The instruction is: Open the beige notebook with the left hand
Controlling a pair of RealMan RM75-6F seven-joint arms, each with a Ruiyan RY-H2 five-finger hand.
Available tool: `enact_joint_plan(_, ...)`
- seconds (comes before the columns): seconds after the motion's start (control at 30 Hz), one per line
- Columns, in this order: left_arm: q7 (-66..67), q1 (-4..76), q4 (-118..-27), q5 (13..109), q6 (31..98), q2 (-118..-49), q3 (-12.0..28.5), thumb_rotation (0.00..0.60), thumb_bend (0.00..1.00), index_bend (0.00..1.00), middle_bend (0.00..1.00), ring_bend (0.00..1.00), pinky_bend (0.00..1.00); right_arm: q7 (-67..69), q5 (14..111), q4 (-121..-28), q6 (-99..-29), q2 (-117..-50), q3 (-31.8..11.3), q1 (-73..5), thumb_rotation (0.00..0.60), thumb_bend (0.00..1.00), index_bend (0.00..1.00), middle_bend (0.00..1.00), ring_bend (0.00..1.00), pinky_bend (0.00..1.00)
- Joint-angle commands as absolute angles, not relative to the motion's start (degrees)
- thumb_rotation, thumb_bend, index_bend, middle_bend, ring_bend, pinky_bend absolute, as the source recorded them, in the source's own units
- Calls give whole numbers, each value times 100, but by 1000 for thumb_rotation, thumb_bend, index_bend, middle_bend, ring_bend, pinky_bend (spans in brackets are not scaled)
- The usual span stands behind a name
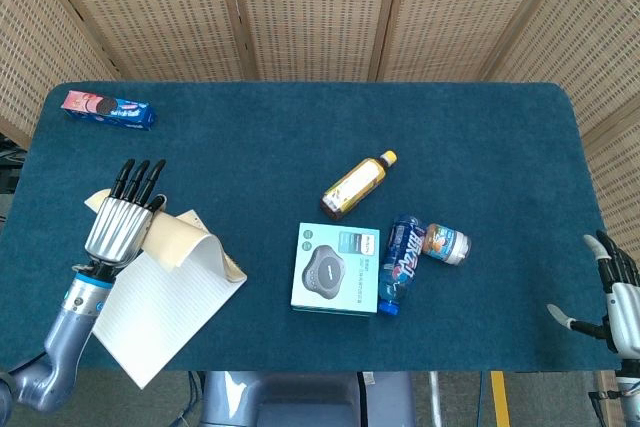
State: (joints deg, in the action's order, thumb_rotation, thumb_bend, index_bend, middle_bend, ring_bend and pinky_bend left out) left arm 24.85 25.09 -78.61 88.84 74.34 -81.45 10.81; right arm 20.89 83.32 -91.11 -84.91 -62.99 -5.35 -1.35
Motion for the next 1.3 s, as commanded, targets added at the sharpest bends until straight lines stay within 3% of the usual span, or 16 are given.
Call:
enact_joint_plan(0.03, 2478, 2679, -7707, 8722, 7294, -8250, 1225, 600, 644, 770, 0, 0, 24, 2106, 8328, -9109, -8473, -6294, -541, -147, 600, 53, 29, 0, 0, 0)
enact_joint_plan(0.63, 3027, 3600, -7089, 7715, 6407, -8695, 1751, 600, 644, 770, 0, 0, 25, 2324, 8337, -9123, -8444, -6279, -537, -148, 600, 53, 29, 0, 0, 0)
enact_joint_plan(1.3, 3613, 4413, -6488, 6963, 5957, -9229, 1933, 600, 640, 770, 0, 0, 24, 2468, 8324, -9160, -8389, -6236, -526, -153, 600, 53, 29, 0, 0, 0)
